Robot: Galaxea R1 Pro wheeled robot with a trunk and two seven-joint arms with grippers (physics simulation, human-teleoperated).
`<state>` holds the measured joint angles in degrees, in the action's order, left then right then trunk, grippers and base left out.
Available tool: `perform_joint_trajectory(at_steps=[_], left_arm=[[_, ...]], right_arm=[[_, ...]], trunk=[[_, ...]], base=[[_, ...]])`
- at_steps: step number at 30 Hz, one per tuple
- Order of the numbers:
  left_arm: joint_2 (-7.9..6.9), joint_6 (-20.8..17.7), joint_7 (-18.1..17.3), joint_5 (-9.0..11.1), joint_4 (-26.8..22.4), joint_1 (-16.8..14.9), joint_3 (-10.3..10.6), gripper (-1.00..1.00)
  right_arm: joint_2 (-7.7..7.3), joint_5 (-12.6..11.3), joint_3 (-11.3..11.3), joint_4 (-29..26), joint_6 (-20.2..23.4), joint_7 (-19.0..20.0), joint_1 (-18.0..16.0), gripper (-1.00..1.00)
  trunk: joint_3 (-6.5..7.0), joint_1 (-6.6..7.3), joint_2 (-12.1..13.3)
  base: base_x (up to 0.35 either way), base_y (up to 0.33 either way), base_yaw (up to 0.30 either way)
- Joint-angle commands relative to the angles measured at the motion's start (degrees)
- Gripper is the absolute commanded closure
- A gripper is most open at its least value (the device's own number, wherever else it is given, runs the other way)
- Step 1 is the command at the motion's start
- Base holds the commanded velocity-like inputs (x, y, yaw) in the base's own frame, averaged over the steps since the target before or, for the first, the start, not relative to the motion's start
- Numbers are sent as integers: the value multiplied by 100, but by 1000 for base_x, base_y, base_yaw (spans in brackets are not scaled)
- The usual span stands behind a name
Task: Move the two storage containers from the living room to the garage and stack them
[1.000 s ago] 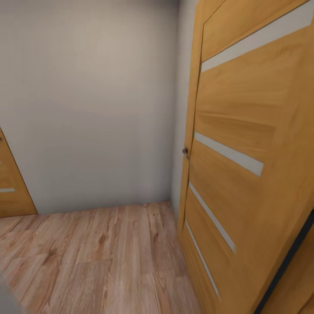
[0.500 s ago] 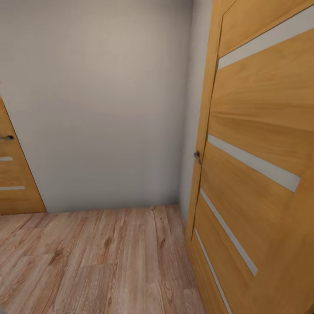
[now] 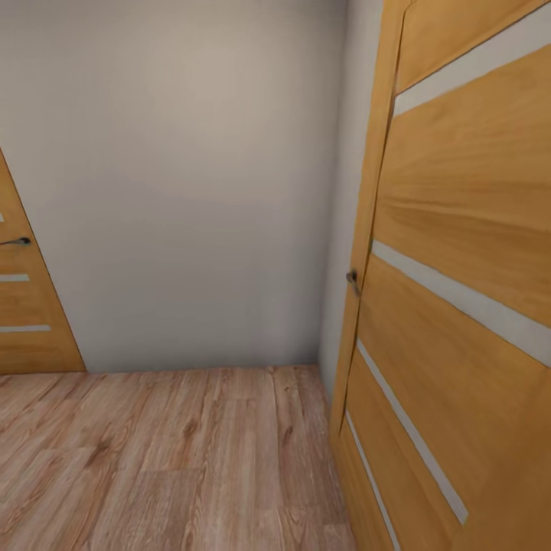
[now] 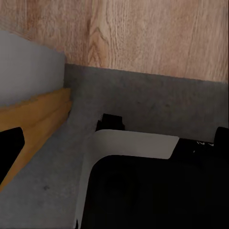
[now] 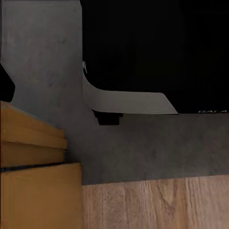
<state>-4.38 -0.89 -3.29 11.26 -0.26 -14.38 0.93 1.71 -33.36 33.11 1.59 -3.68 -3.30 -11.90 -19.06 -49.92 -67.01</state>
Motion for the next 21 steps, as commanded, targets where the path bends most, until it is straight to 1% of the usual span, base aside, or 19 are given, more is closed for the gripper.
perform_joint_trajectory(at_steps=[1, 5, 9, 21], left_arm=[[-2, -9, -23, 52, -1, -3, 12, -100], [-2, -8, -23, 64, -1, -3, 7, -100], [-2, -8, -21, 84, -1, -3, 4, -100], [-2, -8, -14, 103, -1, -3, 3, -100]], right_arm=[[5, -46, 46, 17, -28, -7, -6, -100], [5, -47, 46, 17, -28, -5, -8, -100], [5, -36, 46, 17, -29, -4, -8, -100], [5, -30, 47, 17, -28, -4, -7, -100]], trunk=[[-7, -2, -3], [-7, -2, -3], [-7, -2, -3], [-7, -2, -3]], base=[[240, -177, 0], [202, -143, 0], [61, -40, 50], [4, -3, 249]])
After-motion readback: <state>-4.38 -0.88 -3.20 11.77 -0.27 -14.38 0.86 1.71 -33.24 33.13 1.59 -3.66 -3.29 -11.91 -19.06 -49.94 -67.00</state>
